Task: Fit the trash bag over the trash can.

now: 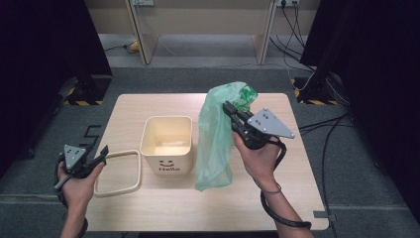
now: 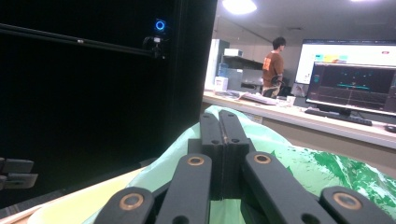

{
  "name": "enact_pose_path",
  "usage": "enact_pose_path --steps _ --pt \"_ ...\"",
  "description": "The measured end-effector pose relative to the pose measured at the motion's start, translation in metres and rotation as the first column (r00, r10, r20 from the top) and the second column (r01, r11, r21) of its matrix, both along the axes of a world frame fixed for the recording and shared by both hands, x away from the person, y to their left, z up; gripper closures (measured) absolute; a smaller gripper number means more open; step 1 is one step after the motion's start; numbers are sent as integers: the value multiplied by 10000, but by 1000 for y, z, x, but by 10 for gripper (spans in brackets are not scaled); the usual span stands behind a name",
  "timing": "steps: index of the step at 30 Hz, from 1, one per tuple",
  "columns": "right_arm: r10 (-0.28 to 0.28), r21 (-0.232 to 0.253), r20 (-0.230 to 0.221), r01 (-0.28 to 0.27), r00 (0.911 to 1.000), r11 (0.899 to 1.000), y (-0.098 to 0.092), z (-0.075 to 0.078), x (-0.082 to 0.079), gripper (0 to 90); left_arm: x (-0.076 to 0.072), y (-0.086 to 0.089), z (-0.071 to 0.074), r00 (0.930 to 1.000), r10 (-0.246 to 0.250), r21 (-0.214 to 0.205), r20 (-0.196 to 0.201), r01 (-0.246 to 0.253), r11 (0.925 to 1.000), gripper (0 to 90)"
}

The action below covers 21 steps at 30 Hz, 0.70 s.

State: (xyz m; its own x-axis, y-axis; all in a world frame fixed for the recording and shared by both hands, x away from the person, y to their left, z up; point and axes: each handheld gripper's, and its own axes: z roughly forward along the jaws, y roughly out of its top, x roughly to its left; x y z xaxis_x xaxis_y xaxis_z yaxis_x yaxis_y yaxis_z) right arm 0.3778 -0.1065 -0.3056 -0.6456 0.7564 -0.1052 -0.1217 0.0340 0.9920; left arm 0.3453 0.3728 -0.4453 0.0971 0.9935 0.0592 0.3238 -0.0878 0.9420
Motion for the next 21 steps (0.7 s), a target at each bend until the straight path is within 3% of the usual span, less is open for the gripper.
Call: enact_pose_path --steps 21 --pt "708 252 67 -710 9975 9972 25 11 -4 900 1 -7 3 9998 -202 59 86 202 9998 436"
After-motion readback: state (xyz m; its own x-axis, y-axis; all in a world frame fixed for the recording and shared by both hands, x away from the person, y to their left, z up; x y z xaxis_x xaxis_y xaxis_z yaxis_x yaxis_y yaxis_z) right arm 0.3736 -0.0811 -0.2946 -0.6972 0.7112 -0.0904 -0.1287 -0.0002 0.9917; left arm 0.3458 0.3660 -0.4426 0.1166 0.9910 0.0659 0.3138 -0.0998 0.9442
